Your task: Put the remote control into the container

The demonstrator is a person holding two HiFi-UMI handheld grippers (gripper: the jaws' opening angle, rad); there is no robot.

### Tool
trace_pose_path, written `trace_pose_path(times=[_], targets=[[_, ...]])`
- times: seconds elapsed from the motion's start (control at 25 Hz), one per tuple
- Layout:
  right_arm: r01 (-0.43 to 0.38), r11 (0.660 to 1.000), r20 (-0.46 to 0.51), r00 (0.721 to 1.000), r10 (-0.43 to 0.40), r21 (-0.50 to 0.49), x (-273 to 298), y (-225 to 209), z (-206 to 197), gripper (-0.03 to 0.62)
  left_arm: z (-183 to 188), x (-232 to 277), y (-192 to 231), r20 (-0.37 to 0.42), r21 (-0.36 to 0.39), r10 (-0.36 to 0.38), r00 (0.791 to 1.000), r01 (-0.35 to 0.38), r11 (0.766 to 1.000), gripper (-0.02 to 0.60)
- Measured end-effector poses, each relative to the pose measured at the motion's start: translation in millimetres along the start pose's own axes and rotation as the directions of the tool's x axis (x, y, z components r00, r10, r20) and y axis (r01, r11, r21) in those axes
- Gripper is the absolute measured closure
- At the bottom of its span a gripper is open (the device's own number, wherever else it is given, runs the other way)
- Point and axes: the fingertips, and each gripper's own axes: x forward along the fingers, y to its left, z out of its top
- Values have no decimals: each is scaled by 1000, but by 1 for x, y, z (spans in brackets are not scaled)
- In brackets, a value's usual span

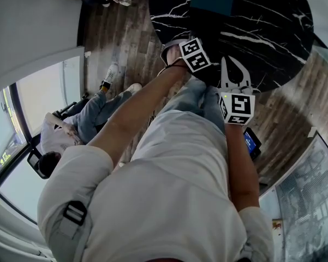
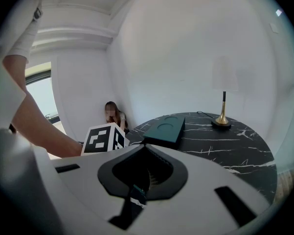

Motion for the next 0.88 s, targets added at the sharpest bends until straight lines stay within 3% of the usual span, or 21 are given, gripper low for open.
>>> trace_pose_path(times=[0.52,0.76,0.88], targets=[[19,1000,22,1000,-18,-2,-12,2,4,583,0,-10,-7,79,3,-23,997,23,1000,482],[18,1000,34,999,-18,-1,-16,5,7,583,4,-33,-1,161,-26,26,987,-22,999,469],[12,1000,48,999,-12,-9,-21,7,15,583,15,-66,7,247,-87,82,966,-62,994,469]])
